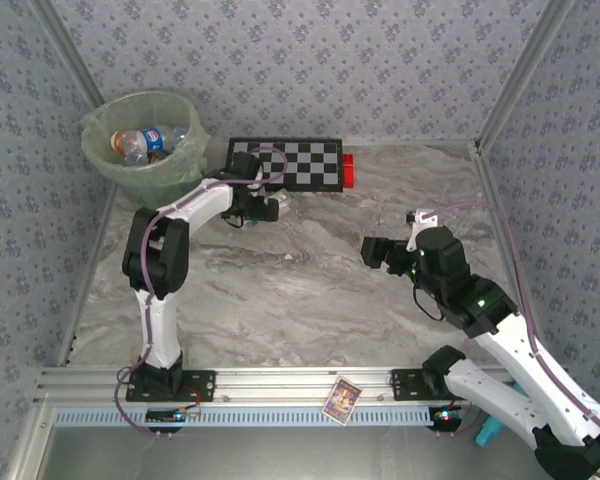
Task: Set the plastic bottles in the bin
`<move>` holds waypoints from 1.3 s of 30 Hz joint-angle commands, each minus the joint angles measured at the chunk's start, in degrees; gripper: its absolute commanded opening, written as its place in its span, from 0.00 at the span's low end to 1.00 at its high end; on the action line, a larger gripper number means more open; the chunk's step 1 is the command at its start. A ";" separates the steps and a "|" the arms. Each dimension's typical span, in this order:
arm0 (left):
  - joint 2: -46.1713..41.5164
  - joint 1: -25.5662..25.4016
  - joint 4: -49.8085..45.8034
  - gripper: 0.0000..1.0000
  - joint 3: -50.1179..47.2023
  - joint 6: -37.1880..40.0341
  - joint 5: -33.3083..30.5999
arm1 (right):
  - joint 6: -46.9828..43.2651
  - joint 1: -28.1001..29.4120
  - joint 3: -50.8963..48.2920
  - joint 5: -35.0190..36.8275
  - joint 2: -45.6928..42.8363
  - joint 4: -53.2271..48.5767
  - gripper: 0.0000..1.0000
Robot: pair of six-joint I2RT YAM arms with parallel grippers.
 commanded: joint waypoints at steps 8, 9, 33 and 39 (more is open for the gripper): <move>-1.39 -3.36 -0.17 0.99 -2.74 3.34 4.37 | -0.49 -1.12 -0.47 -2.46 1.48 1.54 0.99; -1.70 -4.00 -0.33 0.98 -3.19 3.84 4.48 | -0.39 -1.19 -0.50 -2.91 2.08 1.94 0.99; -1.59 -5.67 -2.05 0.41 -5.87 6.55 0.00 | 3.21 -1.37 -2.31 -1.19 1.59 2.28 0.99; -5.20 -6.58 -2.64 0.33 -7.57 5.30 -0.48 | 3.52 -1.34 -2.54 -1.78 1.78 3.09 1.00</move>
